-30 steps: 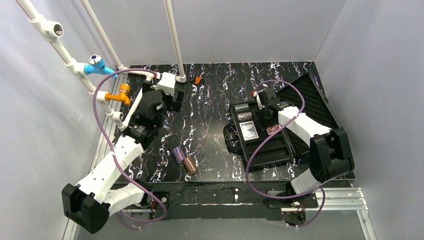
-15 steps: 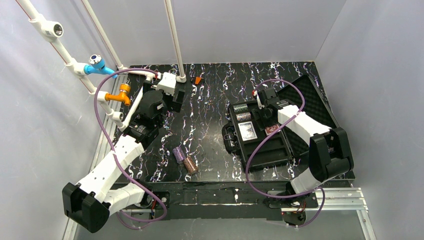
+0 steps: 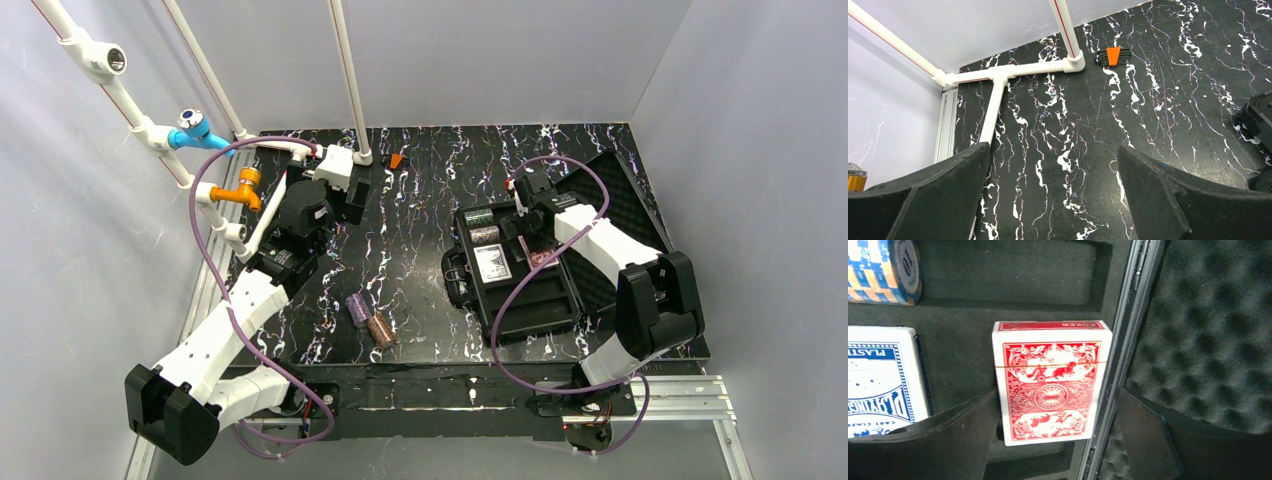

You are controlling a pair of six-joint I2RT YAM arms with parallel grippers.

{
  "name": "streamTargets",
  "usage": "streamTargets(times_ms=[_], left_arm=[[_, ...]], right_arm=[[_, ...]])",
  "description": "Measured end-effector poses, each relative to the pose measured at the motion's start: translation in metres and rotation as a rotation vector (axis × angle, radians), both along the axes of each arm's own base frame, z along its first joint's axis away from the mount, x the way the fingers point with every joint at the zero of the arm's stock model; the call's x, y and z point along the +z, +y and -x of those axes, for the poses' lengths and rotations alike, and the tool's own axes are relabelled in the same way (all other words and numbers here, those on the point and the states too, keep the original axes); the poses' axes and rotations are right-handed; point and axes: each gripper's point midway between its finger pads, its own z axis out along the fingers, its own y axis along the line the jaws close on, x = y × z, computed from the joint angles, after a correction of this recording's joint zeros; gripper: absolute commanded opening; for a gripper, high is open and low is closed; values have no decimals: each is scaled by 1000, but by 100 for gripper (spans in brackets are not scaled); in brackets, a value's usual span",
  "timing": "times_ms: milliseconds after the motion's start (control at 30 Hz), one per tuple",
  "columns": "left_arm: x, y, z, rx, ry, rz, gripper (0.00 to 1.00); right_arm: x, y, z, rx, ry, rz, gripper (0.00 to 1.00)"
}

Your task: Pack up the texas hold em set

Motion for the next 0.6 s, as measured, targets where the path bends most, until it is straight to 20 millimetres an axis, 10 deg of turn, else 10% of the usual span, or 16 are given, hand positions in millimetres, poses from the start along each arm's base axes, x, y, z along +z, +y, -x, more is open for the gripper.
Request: streamTargets(times_ms=[600], left_arm=[[0, 1, 0, -1, -1, -9, 99]], right_arm=[[64, 39, -18, -48, -169, -221, 79]])
